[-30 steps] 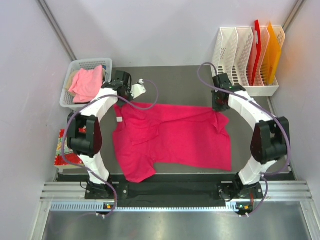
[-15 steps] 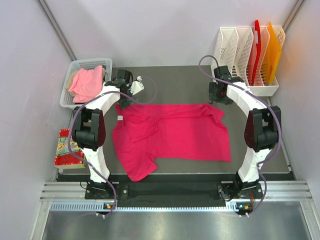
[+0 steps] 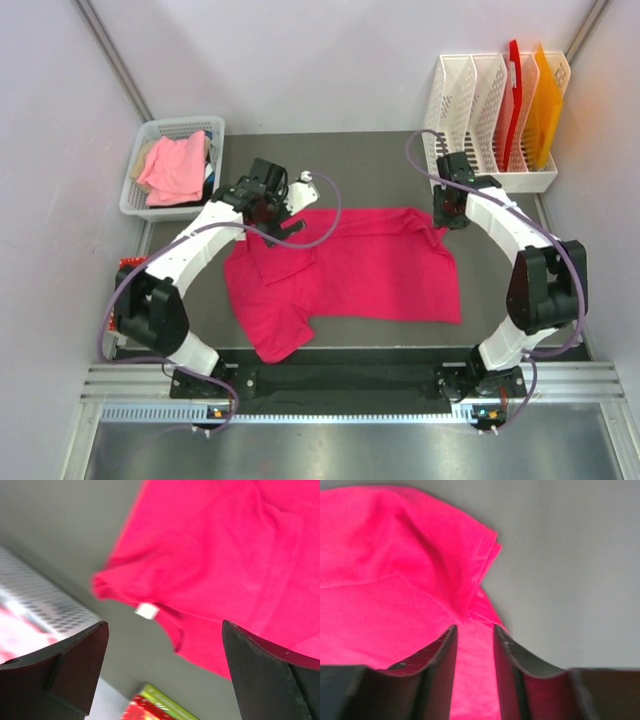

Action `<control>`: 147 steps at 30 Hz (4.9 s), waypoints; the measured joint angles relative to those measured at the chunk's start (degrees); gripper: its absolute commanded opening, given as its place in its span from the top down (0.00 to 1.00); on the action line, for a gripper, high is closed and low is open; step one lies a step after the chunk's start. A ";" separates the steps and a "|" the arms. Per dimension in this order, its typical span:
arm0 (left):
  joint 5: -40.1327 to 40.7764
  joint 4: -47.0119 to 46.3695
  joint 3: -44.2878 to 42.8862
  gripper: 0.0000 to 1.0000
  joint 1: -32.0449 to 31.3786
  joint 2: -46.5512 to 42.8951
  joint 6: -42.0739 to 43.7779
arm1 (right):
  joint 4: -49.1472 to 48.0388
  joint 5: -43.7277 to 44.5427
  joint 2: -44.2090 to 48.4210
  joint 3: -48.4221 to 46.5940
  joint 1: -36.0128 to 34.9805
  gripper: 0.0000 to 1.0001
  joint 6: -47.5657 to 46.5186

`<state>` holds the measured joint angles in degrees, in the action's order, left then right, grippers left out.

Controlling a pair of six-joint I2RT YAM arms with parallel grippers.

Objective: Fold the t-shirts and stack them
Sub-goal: Flatten out the tshirt, then grap the side of the flattened tshirt furthest away from the robot with both arms

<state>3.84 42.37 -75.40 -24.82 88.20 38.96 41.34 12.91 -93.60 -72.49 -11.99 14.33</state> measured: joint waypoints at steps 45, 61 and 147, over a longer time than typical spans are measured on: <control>2.34 3.19 10.86 0.06 2.51 5.07 -9.14 | -3.04 -4.59 -7.04 1.64 -2.45 0.55 -0.39; 1.27 3.56 11.69 0.15 0.92 8.79 -10.75 | -3.26 -4.55 -8.26 2.56 -3.04 0.60 -0.42; -1.20 2.40 15.67 0.66 -3.48 8.85 -12.48 | 0.24 2.16 -6.51 -8.37 -3.28 1.00 -2.16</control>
<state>2.63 44.77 -59.72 -28.29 97.06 26.48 41.58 15.07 -100.12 -80.86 -15.27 12.16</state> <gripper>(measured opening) 0.443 0.010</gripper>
